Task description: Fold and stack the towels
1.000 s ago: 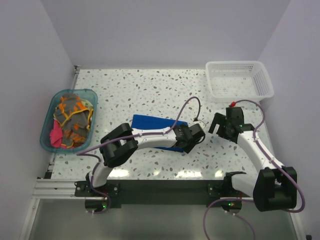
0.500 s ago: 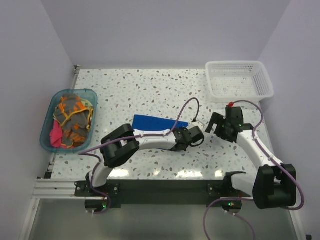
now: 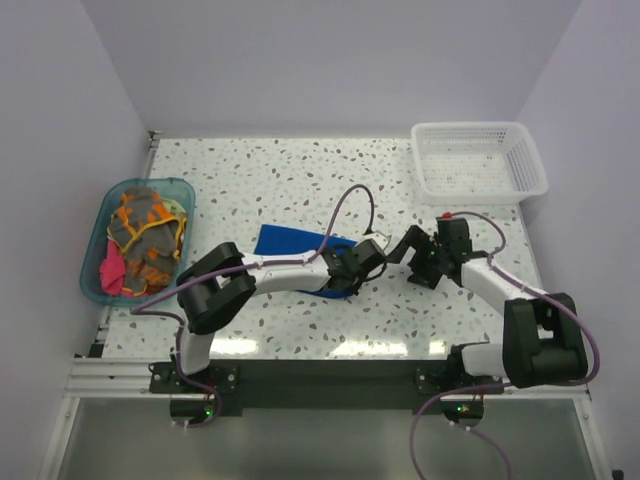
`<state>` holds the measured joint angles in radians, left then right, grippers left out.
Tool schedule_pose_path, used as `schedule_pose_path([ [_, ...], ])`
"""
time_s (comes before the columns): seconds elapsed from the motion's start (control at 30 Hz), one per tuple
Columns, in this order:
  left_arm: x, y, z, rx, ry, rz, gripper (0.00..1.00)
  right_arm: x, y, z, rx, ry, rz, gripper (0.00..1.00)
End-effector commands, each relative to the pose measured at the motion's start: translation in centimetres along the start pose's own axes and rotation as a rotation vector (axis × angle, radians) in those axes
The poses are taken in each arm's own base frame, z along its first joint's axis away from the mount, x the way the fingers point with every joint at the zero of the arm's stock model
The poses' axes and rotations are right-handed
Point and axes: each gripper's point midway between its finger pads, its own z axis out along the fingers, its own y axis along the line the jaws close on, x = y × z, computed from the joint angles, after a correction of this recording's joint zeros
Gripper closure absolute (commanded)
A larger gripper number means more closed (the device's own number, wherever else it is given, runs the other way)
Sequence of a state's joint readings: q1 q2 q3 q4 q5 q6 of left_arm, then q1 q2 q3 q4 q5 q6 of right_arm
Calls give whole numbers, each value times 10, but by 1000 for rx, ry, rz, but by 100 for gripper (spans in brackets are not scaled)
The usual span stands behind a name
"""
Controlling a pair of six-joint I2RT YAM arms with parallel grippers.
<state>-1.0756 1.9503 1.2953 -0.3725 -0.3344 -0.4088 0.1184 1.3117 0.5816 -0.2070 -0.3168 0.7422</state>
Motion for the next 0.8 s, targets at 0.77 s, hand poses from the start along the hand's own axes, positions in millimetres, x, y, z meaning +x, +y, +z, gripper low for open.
schedule_pose_path([
  [0.77, -51, -10, -18, 77, -101, -129, 100, 80, 51, 75, -64, 184, 165, 26],
])
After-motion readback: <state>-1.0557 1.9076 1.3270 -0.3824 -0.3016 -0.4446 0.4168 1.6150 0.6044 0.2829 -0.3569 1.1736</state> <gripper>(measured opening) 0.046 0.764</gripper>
